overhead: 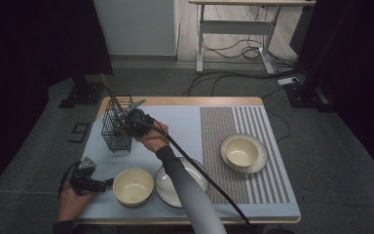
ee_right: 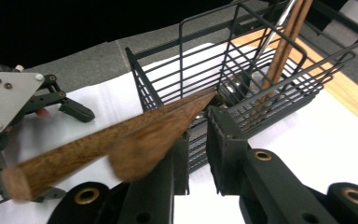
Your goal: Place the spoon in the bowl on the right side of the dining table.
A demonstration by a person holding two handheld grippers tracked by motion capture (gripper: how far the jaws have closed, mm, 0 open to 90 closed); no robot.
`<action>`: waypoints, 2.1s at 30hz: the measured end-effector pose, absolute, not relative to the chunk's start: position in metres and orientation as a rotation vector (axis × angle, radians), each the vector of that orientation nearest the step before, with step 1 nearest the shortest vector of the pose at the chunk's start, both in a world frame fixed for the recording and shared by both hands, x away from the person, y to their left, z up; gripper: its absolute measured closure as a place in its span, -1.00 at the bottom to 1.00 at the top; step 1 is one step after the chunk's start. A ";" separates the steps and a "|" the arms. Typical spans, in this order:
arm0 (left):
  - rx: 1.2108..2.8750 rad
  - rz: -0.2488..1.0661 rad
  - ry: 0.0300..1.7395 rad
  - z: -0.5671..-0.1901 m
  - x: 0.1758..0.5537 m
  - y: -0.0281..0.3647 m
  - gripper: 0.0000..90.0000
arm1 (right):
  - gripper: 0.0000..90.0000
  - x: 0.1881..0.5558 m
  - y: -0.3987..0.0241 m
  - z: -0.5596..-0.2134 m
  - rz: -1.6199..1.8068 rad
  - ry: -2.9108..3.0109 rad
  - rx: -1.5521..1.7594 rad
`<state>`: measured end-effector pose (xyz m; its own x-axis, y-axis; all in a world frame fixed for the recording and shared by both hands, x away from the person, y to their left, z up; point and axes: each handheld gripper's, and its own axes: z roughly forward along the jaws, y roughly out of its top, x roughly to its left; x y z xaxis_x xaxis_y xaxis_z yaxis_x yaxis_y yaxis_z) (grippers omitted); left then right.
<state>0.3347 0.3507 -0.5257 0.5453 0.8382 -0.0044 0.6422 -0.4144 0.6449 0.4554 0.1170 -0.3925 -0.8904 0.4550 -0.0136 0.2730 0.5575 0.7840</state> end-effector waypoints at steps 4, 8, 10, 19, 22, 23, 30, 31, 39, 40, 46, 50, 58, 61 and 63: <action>2.188 0.430 1.188 -0.526 0.335 0.351 -1.00 | 0.79 0.454 0.115 -0.389 1.233 2.561 0.616; 2.189 0.431 1.187 -0.526 0.335 0.351 -1.00 | 0.82 0.453 0.113 -0.385 1.237 2.556 0.608; 2.188 0.431 1.188 -0.526 0.335 0.351 -1.00 | 0.84 0.453 0.112 -0.384 1.238 2.552 0.610; 2.188 0.431 1.188 -0.526 0.335 0.351 -1.00 | 0.96 0.453 0.107 -0.379 1.239 2.527 0.638; 2.188 0.430 1.187 -0.526 0.335 0.351 -1.00 | 0.98 0.453 0.107 -0.379 1.230 2.513 0.632; 2.188 0.430 1.188 -0.526 0.335 0.351 -1.00 | 0.97 0.453 0.107 -0.379 1.231 2.514 0.633; 2.188 0.430 1.188 -0.526 0.335 0.351 -1.00 | 0.99 0.451 0.107 -0.377 1.225 2.495 0.640; 2.188 0.430 1.187 -0.526 0.335 0.351 -1.00 | 0.99 0.451 0.107 -0.376 1.224 2.496 0.635; 2.189 0.431 1.187 -0.526 0.335 0.351 -1.00 | 1.00 0.447 0.100 -0.367 1.239 2.489 0.628; 2.189 0.431 1.187 -0.526 0.335 0.351 -1.00 | 1.00 0.446 0.100 -0.366 1.239 2.484 0.630; 2.188 0.431 1.188 -0.526 0.335 0.350 -1.00 | 1.00 0.443 0.093 -0.357 1.258 2.471 0.635; 2.187 0.432 1.188 -0.526 0.335 0.350 -1.00 | 1.00 0.442 0.088 -0.350 1.273 2.468 0.634; 2.187 0.431 1.188 -0.526 0.335 0.350 -1.00 | 1.00 0.437 0.079 -0.336 1.298 2.443 0.635; 2.186 0.431 1.189 -0.526 0.335 0.350 -1.00 | 1.00 0.435 0.075 -0.333 1.308 2.436 0.638; 2.186 0.431 1.189 -0.526 0.335 0.350 -1.00 | 1.00 0.435 0.073 -0.330 1.316 2.432 0.644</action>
<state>0.3345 0.3503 -0.5259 0.5447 0.8386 -0.0038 0.6414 -0.4137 0.6462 0.4346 0.0729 -0.3303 -0.8540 0.5178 -0.0499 0.2415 0.4796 0.8436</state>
